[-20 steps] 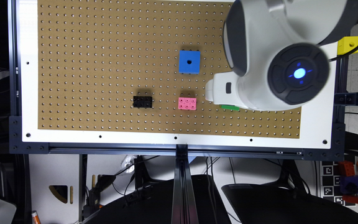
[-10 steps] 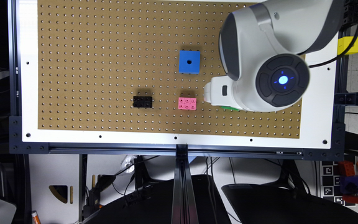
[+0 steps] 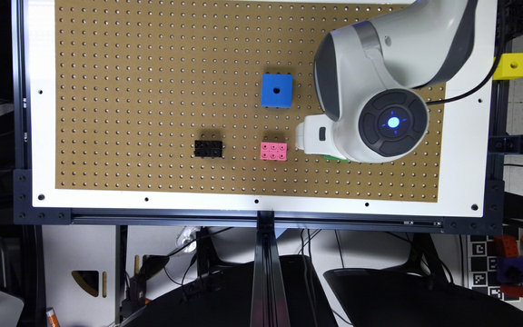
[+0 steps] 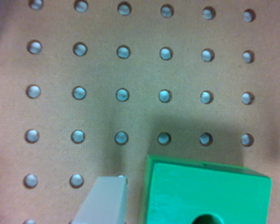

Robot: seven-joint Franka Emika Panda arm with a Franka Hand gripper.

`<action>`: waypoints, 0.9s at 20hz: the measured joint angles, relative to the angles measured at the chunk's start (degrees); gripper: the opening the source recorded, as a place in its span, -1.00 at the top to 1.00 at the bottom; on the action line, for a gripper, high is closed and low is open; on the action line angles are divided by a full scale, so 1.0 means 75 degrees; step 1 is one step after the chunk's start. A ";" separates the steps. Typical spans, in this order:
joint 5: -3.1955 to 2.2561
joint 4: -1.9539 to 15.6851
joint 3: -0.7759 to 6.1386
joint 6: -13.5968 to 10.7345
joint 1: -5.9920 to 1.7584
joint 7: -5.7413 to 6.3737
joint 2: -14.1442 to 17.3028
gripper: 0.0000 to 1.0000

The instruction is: Pick up green block.

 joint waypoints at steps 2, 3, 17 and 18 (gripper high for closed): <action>-0.0039 0.0174 -0.0001 0.0020 0.0009 0.0018 0.0087 -1.00; -0.0044 0.0253 -0.0001 0.0020 0.0015 0.0018 0.0139 -1.00; -0.0133 0.0486 -0.0047 -0.0131 0.0011 0.0029 0.0284 1.00; -0.0135 0.0486 -0.0049 -0.0139 0.0011 0.0030 0.0283 1.00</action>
